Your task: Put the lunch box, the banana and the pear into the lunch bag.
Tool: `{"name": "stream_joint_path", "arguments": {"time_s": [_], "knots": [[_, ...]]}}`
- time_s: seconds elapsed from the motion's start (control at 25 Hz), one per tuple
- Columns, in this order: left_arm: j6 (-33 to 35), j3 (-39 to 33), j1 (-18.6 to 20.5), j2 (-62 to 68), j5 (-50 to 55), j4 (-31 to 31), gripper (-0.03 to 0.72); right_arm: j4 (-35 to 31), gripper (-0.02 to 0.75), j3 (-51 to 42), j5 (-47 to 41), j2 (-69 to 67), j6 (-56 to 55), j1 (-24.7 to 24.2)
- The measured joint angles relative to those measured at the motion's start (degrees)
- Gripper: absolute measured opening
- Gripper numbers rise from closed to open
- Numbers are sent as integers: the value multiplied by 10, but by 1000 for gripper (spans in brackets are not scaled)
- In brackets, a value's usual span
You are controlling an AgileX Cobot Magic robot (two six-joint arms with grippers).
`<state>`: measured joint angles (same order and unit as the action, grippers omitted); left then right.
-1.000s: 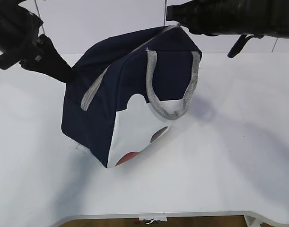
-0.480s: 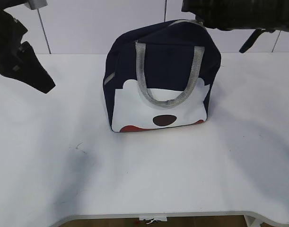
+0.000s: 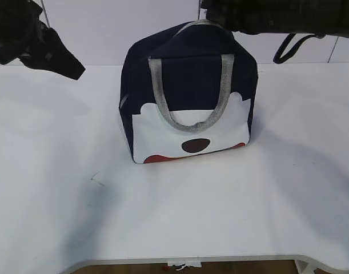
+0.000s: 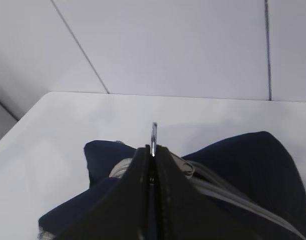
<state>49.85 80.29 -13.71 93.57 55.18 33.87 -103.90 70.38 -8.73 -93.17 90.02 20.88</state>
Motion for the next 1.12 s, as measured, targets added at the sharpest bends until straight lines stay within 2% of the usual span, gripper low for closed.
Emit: {"name": "stream_joint_path", "arguments": {"time_s": [0.16, 0.56, 0.8, 1.12], "knots": [[0, 0, 0, 0, -20, -14, 284, 9, -8, 0, -63, 0, -2, 0], [20, 10, 0, 3, -41, -20, 314, 92, -9, 0, -93, -10, -49, 0], [27, 133, 0, 71, -6, -6, 314, 107, -9, 0, -94, -21, -50, 0], [28, 330, 0, 186, 111, 3, 307, 111, -9, 0, -88, -23, -50, 0]]}}
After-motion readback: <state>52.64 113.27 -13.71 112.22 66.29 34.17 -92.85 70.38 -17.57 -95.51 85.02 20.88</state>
